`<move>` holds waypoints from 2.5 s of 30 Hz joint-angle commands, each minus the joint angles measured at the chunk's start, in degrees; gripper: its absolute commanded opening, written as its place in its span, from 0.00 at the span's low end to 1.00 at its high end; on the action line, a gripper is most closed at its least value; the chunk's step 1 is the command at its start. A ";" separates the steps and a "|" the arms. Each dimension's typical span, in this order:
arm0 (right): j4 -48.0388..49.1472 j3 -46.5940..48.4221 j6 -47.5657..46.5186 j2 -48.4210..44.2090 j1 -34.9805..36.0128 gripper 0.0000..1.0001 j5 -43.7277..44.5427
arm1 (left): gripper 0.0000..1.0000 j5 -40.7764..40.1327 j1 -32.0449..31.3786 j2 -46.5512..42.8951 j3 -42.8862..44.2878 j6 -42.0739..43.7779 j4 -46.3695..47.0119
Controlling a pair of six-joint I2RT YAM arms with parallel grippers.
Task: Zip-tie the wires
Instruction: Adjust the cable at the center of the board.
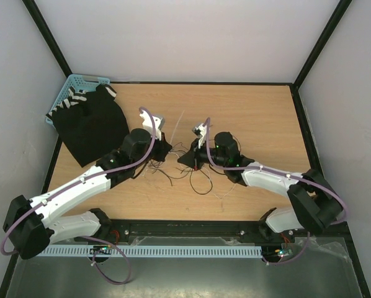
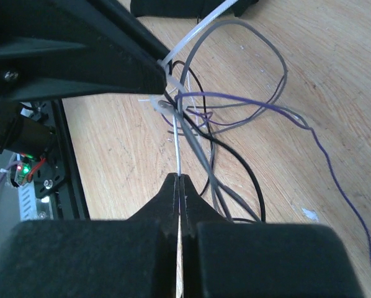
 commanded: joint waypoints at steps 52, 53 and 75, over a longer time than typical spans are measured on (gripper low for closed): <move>-19.88 0.83 -5.96 -17.61 -6.78 0.00 6.33 | 0.00 -3.92 4.37 -5.67 10.66 5.65 -6.93; -20.10 1.11 -6.02 -17.48 -6.82 0.00 6.23 | 0.00 -3.86 4.35 -5.53 10.87 5.75 -6.90; -19.32 1.41 -7.88 -21.88 -8.03 0.54 4.99 | 0.00 -4.61 4.31 -3.79 18.41 11.14 -12.11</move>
